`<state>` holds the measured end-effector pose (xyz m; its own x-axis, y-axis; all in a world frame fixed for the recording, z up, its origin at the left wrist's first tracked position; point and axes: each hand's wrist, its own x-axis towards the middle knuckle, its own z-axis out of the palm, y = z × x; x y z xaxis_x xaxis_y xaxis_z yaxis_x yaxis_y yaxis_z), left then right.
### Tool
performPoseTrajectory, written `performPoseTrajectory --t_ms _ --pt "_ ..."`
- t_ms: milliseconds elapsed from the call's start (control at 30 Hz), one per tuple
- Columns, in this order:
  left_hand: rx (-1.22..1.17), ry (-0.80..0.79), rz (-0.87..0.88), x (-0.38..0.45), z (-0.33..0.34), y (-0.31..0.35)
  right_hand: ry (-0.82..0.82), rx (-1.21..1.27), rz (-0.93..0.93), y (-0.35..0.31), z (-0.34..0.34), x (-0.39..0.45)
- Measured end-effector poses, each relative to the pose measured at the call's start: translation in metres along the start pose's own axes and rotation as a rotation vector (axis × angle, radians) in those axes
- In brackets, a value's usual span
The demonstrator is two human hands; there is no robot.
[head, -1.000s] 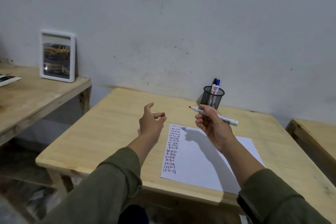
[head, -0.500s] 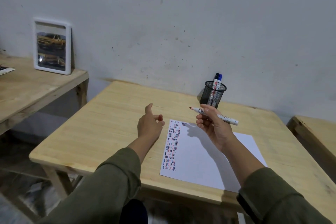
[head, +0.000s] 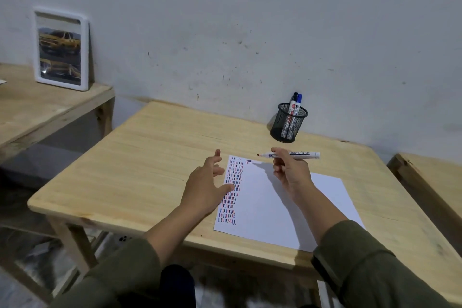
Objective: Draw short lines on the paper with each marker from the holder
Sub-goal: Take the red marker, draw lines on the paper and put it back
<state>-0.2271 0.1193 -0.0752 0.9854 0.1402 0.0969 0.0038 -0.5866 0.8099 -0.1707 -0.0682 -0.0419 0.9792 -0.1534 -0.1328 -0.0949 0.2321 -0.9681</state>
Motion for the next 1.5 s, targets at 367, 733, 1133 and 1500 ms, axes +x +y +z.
performPoseTrajectory --t_ms 367,733,1133,1500 --pt "0.053 0.072 0.061 -0.001 0.006 -0.007 0.075 -0.252 -0.067 0.020 0.002 0.020" --pt "0.058 0.079 0.064 -0.002 0.004 -0.004 0.026 -0.427 -0.156 0.027 -0.001 0.024" --pt "0.065 0.083 0.068 -0.001 0.004 -0.005 0.022 -0.433 -0.160 0.027 0.000 0.024" --pt "0.073 0.094 0.075 -0.001 0.006 -0.005 0.036 -0.389 -0.150 0.025 -0.001 0.021"
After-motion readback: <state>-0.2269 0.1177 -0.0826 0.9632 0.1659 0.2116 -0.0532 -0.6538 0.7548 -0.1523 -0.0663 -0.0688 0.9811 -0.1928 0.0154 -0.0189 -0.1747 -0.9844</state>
